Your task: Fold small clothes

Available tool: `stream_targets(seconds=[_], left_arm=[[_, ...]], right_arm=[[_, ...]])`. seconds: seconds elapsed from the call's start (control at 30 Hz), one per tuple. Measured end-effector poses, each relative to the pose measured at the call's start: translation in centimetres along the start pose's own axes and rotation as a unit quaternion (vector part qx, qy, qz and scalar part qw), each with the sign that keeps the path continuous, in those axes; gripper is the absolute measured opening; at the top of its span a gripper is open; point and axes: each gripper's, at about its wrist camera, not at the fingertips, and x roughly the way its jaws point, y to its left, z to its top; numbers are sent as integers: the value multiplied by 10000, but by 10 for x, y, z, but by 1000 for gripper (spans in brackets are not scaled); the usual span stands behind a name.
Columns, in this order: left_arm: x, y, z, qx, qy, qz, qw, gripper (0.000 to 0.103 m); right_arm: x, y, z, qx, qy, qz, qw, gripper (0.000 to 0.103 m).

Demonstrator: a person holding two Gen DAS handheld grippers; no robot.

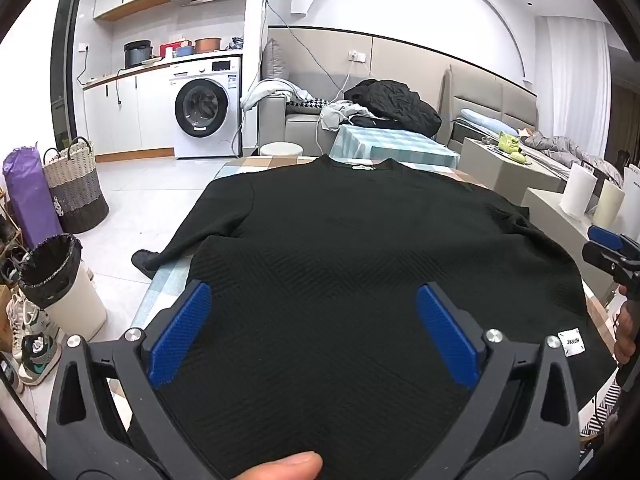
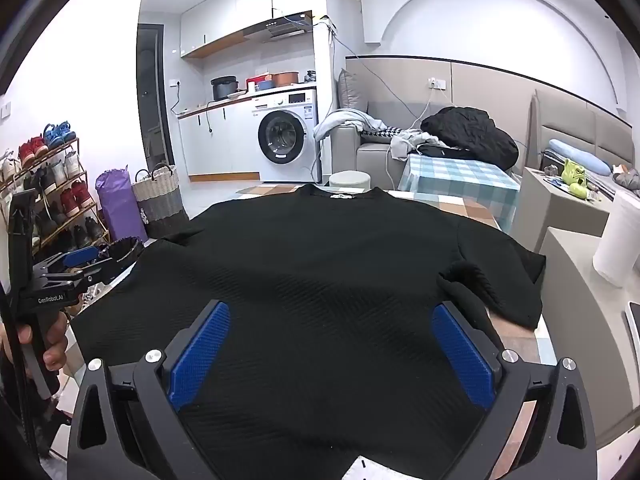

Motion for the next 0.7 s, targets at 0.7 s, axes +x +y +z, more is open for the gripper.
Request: stream_targets(seconds=[0.7], left_arm=[[-1,-3,-2,74,-39,28,10000,102]], right_arm=[[-6,-2,2,95,-75,-38,9999,103]])
